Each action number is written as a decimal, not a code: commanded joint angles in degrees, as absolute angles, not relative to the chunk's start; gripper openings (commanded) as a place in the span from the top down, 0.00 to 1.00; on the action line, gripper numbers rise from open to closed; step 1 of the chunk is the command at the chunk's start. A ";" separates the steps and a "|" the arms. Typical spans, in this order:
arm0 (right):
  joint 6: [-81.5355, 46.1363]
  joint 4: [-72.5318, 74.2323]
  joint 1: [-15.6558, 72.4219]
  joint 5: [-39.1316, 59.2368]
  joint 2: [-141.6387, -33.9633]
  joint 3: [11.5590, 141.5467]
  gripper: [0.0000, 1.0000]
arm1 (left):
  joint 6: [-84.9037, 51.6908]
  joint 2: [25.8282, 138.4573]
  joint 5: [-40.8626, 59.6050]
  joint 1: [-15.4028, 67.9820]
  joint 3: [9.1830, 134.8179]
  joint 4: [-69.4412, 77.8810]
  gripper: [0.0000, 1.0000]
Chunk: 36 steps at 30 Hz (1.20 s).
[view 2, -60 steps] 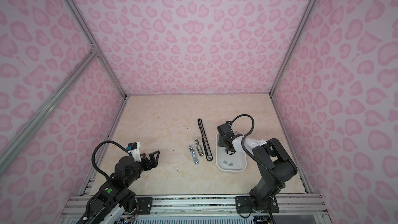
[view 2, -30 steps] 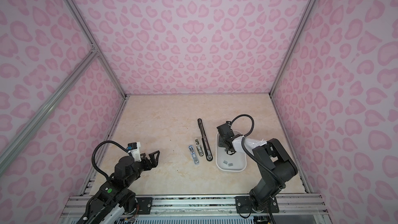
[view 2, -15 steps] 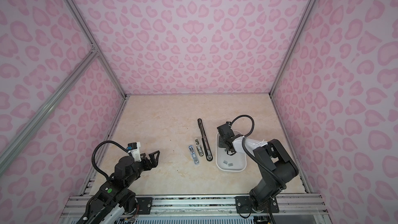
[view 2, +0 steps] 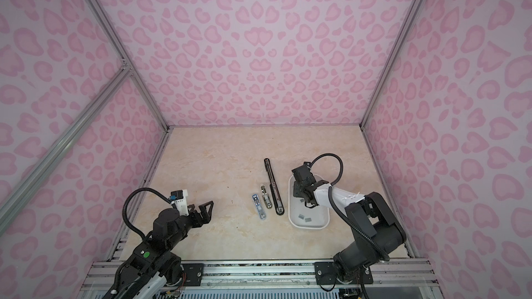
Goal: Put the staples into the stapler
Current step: 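Lift the grey staple strip out of the white tray with the right gripper, then carry the strip with the right gripper over the open light-blue stapler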
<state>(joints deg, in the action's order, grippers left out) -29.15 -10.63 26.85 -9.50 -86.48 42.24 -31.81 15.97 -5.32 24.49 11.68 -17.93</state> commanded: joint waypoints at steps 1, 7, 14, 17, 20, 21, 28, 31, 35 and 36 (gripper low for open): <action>-29.26 -11.39 27.53 -11.39 -83.15 41.46 0.86 | -31.90 15.80 -5.45 24.52 11.91 -16.96 0.03; -30.18 -10.81 31.78 -14.97 -75.49 40.52 0.86 | -32.34 15.39 -5.97 24.52 11.83 -17.24 0.04; -28.94 -6.28 42.18 -20.16 -70.04 39.20 0.87 | -33.99 15.47 -6.91 24.52 12.53 -19.33 0.03; -28.29 -3.26 45.69 -20.61 -68.36 37.36 0.87 | -36.09 15.72 -5.85 24.52 13.40 -20.34 0.03; -28.38 -0.50 48.89 -20.56 -67.09 35.32 0.87 | -38.61 15.77 -4.63 24.52 13.94 -21.20 0.03; -28.07 0.82 49.59 -20.01 -66.90 34.41 0.87 | -39.09 15.92 -4.86 24.57 13.52 -20.97 0.03; -28.99 7.48 54.73 -17.67 -67.66 30.72 0.87 | -37.50 21.44 -2.35 24.61 13.65 -21.84 0.03; -30.17 8.99 57.33 -17.52 -69.09 30.53 0.87 | -36.83 19.70 -2.84 24.95 12.95 -20.38 0.07; -30.64 11.27 61.90 -18.31 -74.11 32.04 0.87 | -36.74 13.44 -0.73 25.19 11.39 -20.99 0.08; -30.72 12.03 62.58 -17.89 -76.00 32.49 0.87 | -36.80 11.50 -0.29 25.22 10.98 -21.36 0.08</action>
<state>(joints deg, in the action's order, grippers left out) -29.63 8.14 61.19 -17.67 -73.19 31.88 -37.30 14.41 -2.31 25.15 11.75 -22.20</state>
